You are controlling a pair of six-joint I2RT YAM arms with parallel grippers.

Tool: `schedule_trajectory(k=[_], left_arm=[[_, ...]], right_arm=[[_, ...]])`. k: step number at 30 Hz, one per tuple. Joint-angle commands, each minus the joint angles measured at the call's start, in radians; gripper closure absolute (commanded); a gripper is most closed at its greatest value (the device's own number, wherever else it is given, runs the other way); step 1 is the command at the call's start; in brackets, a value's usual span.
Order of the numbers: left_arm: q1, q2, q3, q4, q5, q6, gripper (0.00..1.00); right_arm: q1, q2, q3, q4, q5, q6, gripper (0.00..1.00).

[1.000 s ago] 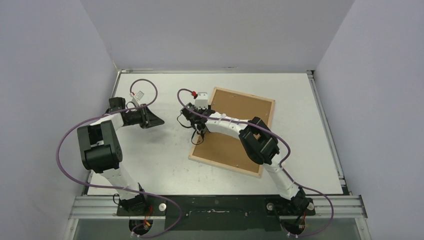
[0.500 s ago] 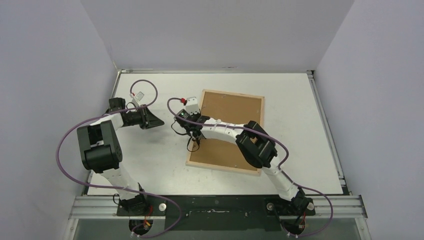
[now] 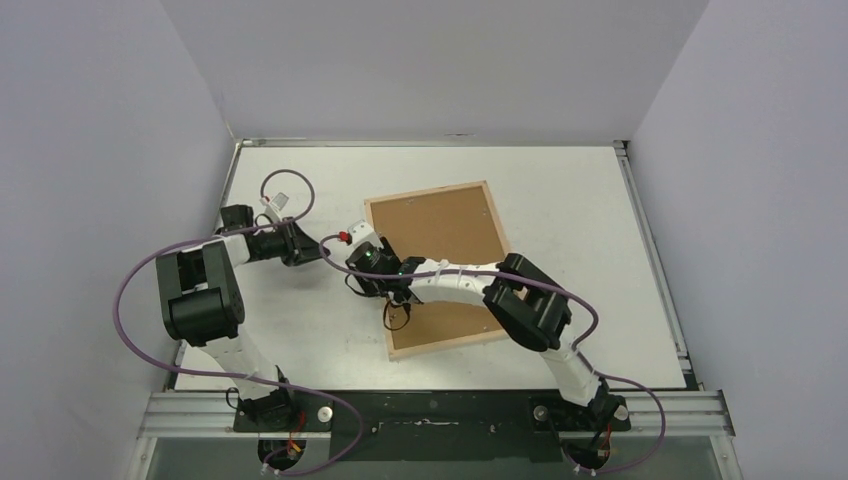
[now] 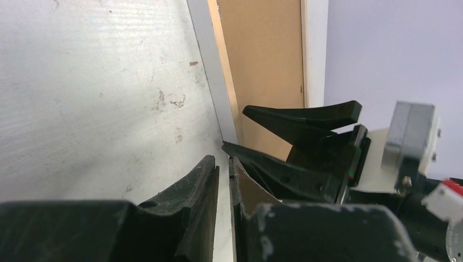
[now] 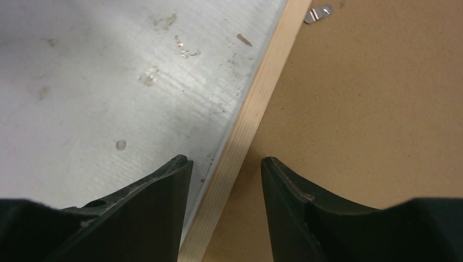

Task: Put the photo into the frame
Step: Adjust the photo frame at the center of the board, then install the photo frame at the center of the board.

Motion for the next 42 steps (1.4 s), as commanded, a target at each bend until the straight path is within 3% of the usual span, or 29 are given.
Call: schedule_trajectory(k=[1,5,7,14,17,22,33,42], left_arm=[[-0.006,-0.025,-0.013,0.101,-0.010,-0.045,0.87],[-0.036,-0.017,-0.002,0.080,-0.015,-0.033,0.87],[-0.060,-0.016,0.007,0.071,-0.021,-0.025,0.88],[-0.225,0.016,0.046,0.037,-0.063,-0.028,0.87],[-0.312,0.035,0.071,0.033,-0.078,-0.034,0.86],[-0.366,0.062,0.105,-0.015,-0.110,-0.012,0.86],[-0.412,0.106,0.143,-0.115,-0.240,0.069,0.86],[-0.412,0.131,0.156,-0.144,-0.253,0.107,0.86]], right_arm=[[-0.008,-0.101,0.004,0.033,-0.055,-0.056,0.41],[-0.040,-0.189,-0.029,0.021,-0.074,0.087,0.25],[-0.067,-0.247,-0.069,0.006,-0.084,0.193,0.22],[-0.142,-0.477,-0.391,0.096,-0.238,0.559,0.28],[-0.146,-0.505,-0.460,0.079,-0.282,0.685,0.29],[-0.162,-0.525,-0.567,0.141,-0.355,0.853,0.28],[-0.104,-0.489,-0.641,0.311,-0.409,1.046,0.35],[-0.052,-0.455,-0.636,0.278,-0.393,1.161,0.38]])
